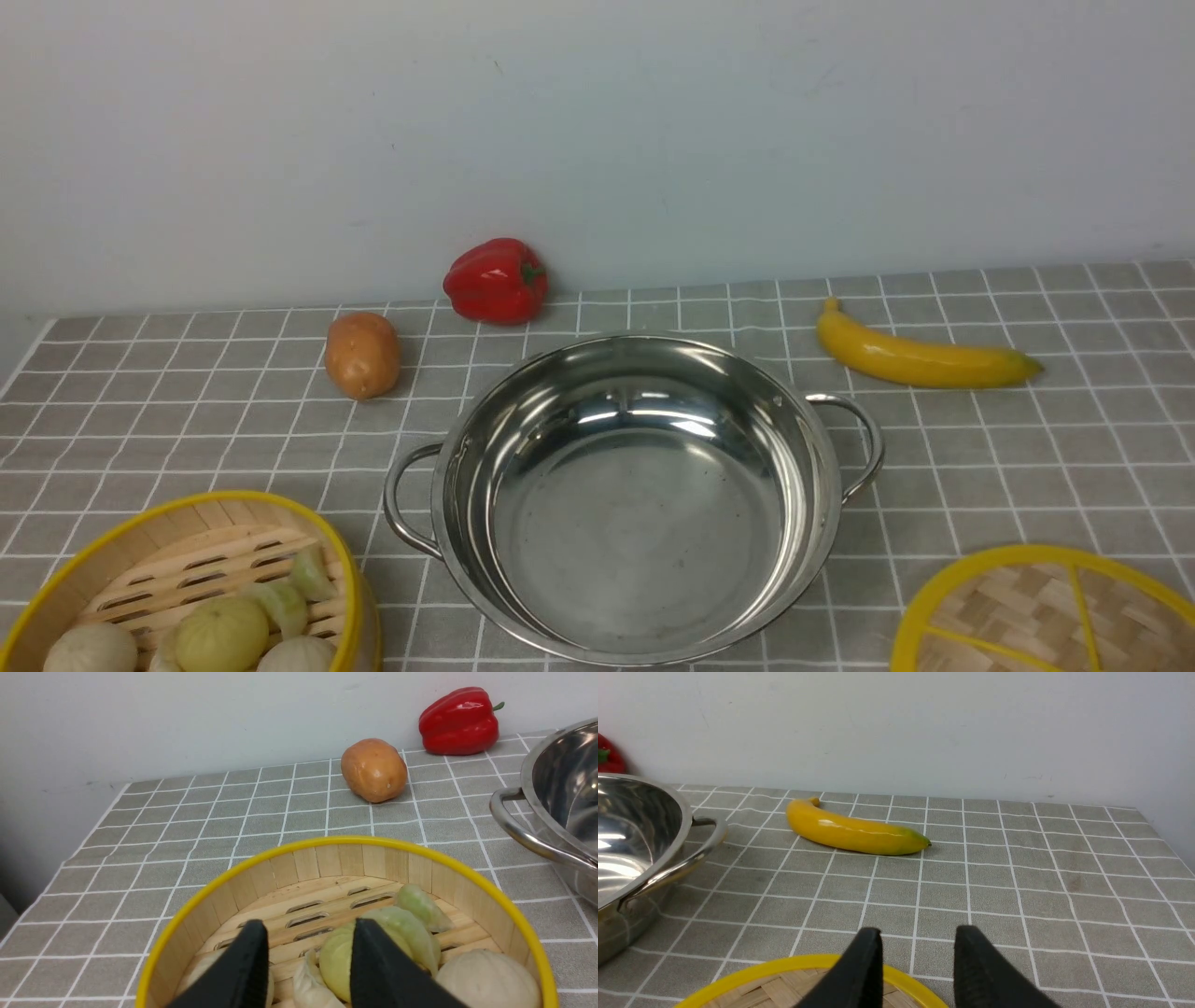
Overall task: Place the steamer in the pot on the grey tablecloth, and put the lid on the steamer.
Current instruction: 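Grasp the rim of the steamer basket holding the buns with the left gripper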
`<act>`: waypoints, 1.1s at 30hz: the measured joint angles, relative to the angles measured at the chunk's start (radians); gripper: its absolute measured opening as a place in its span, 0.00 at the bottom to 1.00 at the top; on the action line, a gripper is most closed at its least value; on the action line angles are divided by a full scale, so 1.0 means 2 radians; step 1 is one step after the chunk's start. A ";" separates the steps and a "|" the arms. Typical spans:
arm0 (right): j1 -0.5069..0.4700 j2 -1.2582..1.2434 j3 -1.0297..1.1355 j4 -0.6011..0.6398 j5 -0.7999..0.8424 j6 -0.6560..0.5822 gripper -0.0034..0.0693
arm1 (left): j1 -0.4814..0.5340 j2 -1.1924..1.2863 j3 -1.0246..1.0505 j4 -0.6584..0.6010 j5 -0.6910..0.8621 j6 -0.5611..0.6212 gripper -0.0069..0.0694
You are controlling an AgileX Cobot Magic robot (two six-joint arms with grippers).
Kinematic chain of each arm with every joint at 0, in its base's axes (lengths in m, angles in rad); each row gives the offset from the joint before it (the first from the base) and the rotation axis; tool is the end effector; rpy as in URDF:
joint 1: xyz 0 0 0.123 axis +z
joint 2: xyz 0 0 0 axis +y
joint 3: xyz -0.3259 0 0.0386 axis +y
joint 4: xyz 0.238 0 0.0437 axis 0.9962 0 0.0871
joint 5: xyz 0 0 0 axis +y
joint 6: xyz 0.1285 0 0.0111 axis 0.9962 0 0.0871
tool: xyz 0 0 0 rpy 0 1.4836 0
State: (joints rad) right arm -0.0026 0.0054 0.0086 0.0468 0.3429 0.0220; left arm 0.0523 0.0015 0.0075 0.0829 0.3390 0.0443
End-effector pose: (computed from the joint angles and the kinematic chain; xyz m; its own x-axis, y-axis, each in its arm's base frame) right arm 0.0372 0.0019 0.1693 -0.2664 0.0667 -0.9616 0.0050 0.9977 0.0678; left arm 0.0369 0.0055 0.1704 -0.2642 0.1085 -0.9584 -0.0469 0.9910 0.1251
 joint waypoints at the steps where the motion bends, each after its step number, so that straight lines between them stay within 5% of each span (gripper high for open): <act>1: 0.000 0.000 0.000 0.000 0.000 0.000 0.38 | 0.000 0.000 0.000 0.000 0.000 0.000 0.41; 5: 0.000 0.000 0.000 0.000 0.000 0.000 0.38 | 0.000 -0.001 0.001 -0.015 -0.017 -0.007 0.41; 13: 0.000 0.000 0.000 0.000 0.000 0.000 0.38 | 0.000 -0.001 0.001 -0.181 -0.162 -0.081 0.41; 23: 0.000 0.000 0.000 0.000 0.000 0.000 0.38 | 0.000 -0.001 0.001 -0.206 -0.256 -0.100 0.41; 30: 0.000 0.000 0.000 0.000 0.000 0.000 0.38 | 0.000 -0.001 -0.030 -0.189 -0.200 -0.132 0.41; 33: 0.000 0.000 0.000 0.000 0.000 0.000 0.38 | 0.000 0.013 -0.095 -0.162 -0.089 -0.134 0.41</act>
State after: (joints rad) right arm -0.0026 0.0054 0.0086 0.0468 0.3419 0.0220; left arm 0.0523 0.0277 -0.1821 -0.2409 0.1610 -0.2230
